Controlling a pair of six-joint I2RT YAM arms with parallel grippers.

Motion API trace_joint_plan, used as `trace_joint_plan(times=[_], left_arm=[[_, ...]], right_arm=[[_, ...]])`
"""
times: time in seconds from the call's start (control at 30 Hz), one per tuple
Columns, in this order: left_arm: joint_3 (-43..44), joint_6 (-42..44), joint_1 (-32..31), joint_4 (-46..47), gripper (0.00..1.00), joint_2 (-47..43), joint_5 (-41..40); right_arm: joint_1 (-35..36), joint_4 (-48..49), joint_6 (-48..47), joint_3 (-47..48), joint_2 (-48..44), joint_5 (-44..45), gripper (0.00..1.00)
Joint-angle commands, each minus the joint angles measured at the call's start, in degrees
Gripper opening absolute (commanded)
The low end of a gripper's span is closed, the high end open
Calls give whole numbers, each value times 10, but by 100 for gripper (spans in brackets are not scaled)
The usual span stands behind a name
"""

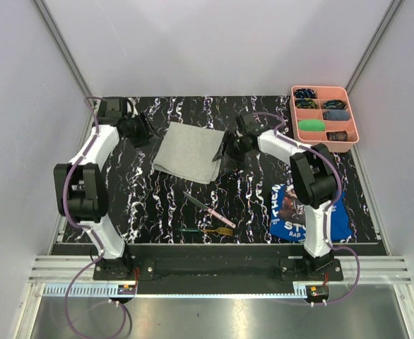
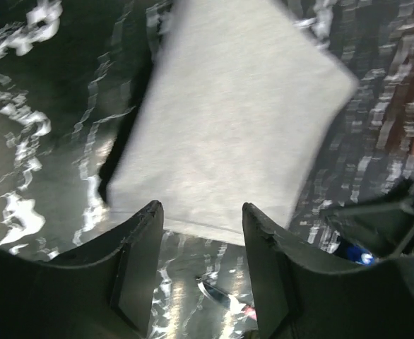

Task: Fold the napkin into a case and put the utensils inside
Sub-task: Smooth out the square-folded napkin at the center of the board.

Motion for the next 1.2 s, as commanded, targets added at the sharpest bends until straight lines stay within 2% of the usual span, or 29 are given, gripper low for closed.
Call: trace_joint_plan(times=[0.0,0.17,0.47,0.73,0.9,1.17], left_arm=[[-3,42,3,-32,52,34,-35],[-12,53,1,-31,52,52,-39],[-56,67,2,-27,48,54,-56],[-120,26,1,3,50,2,-75],[-128,21,1,4,48,-17,-71],[-129,21,2,12,46,4,-64]], right_arm=[[30,112,125,-102,-86,-22,64],[57,179,195,-202,-136,33,68],[79,287,265,-266,-117,59,68],[103,309,291,-259,-87,97,54],[119,292,308,-264,-87,138,49],[129,251,309,-263,-94,160,49]])
